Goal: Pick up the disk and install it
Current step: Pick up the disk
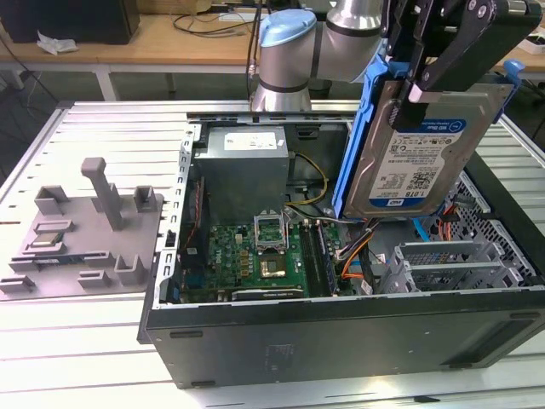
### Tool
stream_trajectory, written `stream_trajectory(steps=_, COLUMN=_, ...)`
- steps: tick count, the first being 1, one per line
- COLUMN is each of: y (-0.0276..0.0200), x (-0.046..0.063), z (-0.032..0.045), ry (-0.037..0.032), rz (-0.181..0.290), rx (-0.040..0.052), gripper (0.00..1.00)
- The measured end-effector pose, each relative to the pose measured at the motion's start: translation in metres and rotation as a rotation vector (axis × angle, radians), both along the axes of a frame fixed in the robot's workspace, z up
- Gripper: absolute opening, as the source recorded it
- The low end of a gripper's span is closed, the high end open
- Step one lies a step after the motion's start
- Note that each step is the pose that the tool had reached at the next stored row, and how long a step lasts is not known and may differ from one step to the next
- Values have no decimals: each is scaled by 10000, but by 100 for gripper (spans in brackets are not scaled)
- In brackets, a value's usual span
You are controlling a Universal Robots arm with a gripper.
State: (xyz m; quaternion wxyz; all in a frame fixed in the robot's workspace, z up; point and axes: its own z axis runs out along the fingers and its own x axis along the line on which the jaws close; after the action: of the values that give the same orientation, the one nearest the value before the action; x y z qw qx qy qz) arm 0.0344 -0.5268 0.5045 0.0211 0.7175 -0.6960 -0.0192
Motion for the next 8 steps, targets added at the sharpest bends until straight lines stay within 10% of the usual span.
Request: stream_trajectory(steps=8, y=-1, x=2, z=0, ry=0, rz=1, rx=0, gripper=37)
